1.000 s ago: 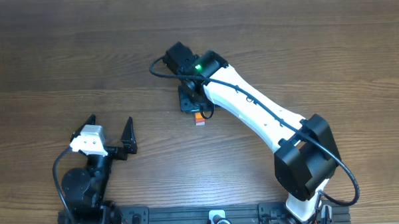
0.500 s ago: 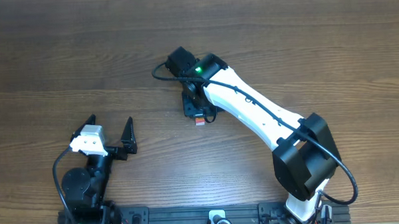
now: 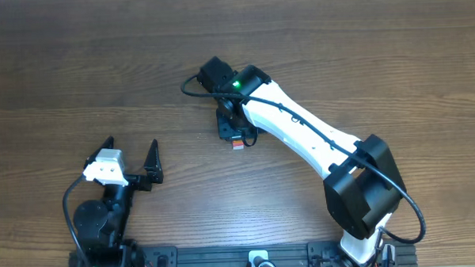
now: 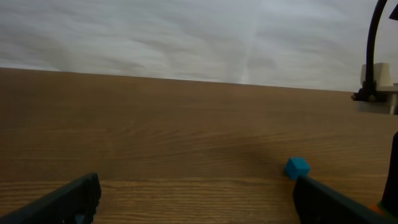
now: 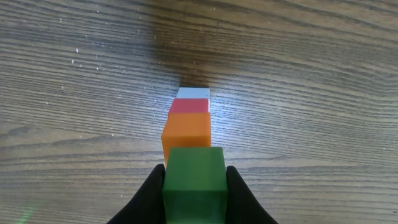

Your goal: Stack Cubes

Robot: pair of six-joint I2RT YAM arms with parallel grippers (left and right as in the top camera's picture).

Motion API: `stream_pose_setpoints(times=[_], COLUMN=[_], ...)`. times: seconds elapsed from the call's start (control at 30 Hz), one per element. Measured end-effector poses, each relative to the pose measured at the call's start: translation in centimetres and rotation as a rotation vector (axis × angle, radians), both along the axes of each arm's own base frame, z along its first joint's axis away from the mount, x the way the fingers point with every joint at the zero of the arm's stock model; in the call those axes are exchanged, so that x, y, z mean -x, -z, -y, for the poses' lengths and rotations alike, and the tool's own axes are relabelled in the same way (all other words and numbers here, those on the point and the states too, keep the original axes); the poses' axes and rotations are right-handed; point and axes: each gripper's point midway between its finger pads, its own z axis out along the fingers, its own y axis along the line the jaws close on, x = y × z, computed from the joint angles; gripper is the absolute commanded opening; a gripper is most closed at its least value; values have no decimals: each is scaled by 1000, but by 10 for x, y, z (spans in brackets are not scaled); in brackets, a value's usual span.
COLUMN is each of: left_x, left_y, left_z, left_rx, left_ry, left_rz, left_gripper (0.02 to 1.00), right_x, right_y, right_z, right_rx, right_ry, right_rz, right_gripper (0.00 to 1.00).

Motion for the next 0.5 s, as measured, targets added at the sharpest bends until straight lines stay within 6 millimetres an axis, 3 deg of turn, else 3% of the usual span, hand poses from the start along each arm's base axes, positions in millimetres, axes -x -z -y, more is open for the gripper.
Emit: stream_pose_setpoints(times=[0.5], left_x=[0], left_y=[0], left_z=[0], left_rx=[0], left_ry=[0], left_rz=[0], left_gripper=[998], right_x=[-2], right_y=[-1], right_z=[-7], right_rx=[-16], right_ry=[-10], right_rz=[19], right_gripper=[12])
